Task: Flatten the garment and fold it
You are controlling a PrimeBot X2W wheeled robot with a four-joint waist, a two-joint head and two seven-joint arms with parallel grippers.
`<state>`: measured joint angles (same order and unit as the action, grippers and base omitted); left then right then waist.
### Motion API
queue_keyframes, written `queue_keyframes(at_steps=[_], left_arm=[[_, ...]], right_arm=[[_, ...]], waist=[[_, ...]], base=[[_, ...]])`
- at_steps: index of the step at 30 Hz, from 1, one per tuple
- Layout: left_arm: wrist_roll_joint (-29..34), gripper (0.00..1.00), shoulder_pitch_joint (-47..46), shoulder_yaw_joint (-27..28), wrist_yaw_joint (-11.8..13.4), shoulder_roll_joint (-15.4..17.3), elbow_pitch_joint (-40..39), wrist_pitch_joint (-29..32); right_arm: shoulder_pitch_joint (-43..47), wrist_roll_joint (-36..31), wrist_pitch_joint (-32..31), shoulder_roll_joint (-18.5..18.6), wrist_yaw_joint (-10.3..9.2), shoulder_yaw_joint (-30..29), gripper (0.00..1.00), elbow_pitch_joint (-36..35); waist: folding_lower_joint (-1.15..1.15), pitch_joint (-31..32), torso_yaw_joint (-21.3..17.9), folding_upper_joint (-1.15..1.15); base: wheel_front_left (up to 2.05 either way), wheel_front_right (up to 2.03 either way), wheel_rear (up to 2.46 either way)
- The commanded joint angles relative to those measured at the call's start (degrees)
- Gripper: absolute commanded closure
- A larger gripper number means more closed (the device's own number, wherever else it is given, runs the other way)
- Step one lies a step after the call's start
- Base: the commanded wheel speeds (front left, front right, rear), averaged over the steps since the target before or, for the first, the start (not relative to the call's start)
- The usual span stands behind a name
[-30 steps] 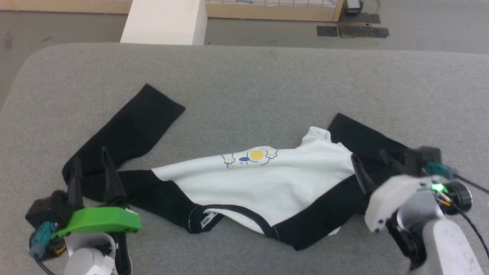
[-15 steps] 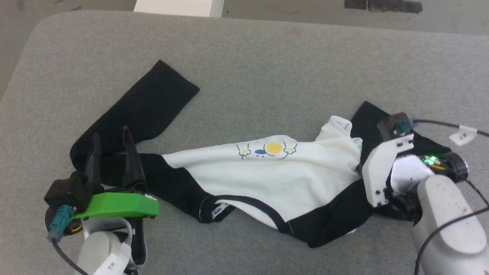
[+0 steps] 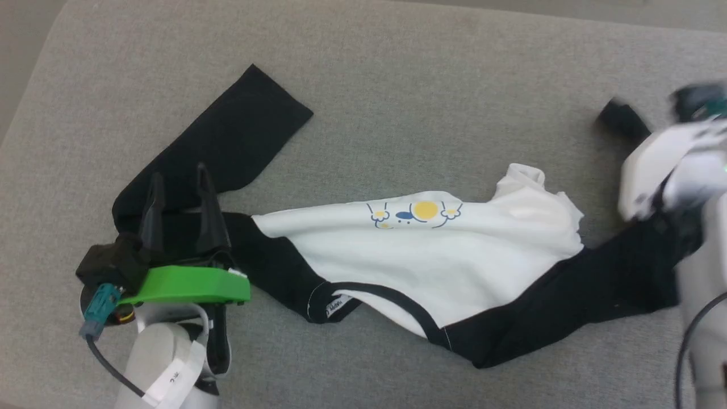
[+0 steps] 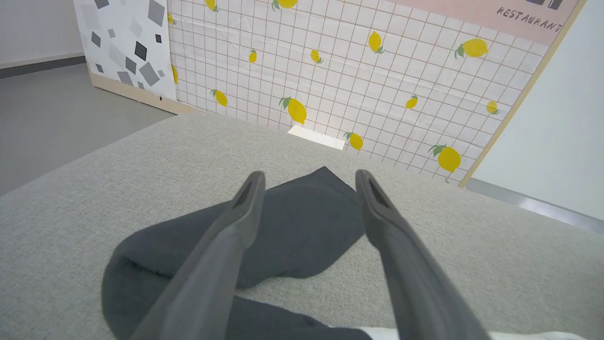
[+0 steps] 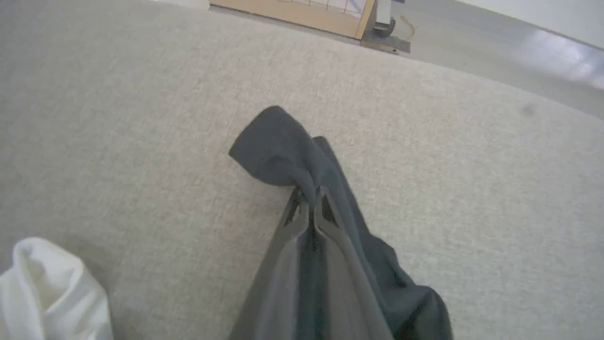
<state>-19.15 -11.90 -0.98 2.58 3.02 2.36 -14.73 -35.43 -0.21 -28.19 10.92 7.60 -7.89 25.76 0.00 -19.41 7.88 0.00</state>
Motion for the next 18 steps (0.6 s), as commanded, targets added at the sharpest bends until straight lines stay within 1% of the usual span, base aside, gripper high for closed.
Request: queue_keyframes(at_steps=[1, 4, 6, 9, 10, 11, 12, 13, 15, 17, 18], left_arm=[[-0.03, 0.00, -1.18, -0.41, -0.07, -0.13, -0.06, -0.27], [-0.18, 0.00, -1.92, -1.41, -0.13, -0.13, -0.10, -0.27], [-0.25, 0.00, -2.20, -1.79, -0.16, -0.13, -0.12, -0.27], [-0.30, 0.00, -2.35, -1.91, -0.26, -0.13, 0.00, -0.27], [-0.27, 0.00, -2.30, -1.89, -0.25, -0.13, 0.13, -0.27], [-0.24, 0.00, -2.19, -1.81, -0.23, -0.13, 0.23, -0.27], [-0.11, 0.00, -1.46, -1.41, -0.25, -0.13, 0.62, -0.27], [-0.06, 0.00, -1.26, -1.30, -0.30, -0.13, 0.73, -0.27], [0.10, 0.00, -0.72, -1.04, -0.39, -0.13, 0.97, -0.27], [0.27, 0.00, -0.10, -0.70, -0.50, -0.14, 1.05, -0.27], [0.43, 0.00, 0.20, -0.63, -0.65, -0.14, 1.12, -0.27]], right_arm=[[-2.76, -1.59, 1.56, 0.39, -0.11, -1.80, 1.00, 0.76], [-7.33, -5.03, 4.92, 1.37, -0.11, -6.04, 1.00, 2.61], [-9.58, -6.78, 7.04, 1.87, -0.11, -7.82, 1.00, 3.72], [-11.59, -7.64, 9.24, 1.76, -0.11, -9.99, 1.00, 5.64], [-11.72, -7.12, 9.45, 1.30, -0.11, -10.37, 0.02, 6.60], [-11.60, -6.74, 9.48, 0.98, -0.11, -10.33, 0.00, 7.25], [-9.54, -3.98, 10.19, 0.07, -0.11, -6.62, 0.00, 7.87], [-8.55, -2.61, 10.65, -0.12, -0.11, -5.03, 0.00, 7.33], [-5.66, 0.83, 12.22, 0.15, -0.11, 0.42, 0.00, 4.81], [-2.09, 5.44, 13.67, 0.61, -0.11, 6.74, 0.00, 0.32], [0.01, 8.37, 14.24, 1.48, -0.11, 10.63, 0.00, -2.86]], waist=[[0.00, -0.94, 0.91, 0.00], [0.00, -1.79, 1.88, 0.00], [0.00, -2.16, 2.32, 0.00], [0.00, -2.23, 2.59, 0.00], [0.00, -2.05, 2.58, 0.00], [0.00, -1.77, 2.48, 0.00], [0.00, -0.23, 1.92, 0.00], [0.00, 0.30, 1.69, 0.00], [0.00, 1.61, 1.05, 0.00], [0.00, 2.84, 0.27, 0.00], [0.00, 3.40, -0.06, 0.00]], base=[[0.00, 0.00, 0.00], [0.00, 0.00, 0.00], [0.00, 0.00, 0.00], [0.00, 0.00, 0.00], [0.00, 0.00, 0.00], [0.00, 0.00, 0.00], [0.00, 0.00, 0.00], [0.00, 0.00, 0.00], [0.00, 0.00, 0.00], [0.00, 0.00, 0.00], [0.00, 0.00, 0.00]])
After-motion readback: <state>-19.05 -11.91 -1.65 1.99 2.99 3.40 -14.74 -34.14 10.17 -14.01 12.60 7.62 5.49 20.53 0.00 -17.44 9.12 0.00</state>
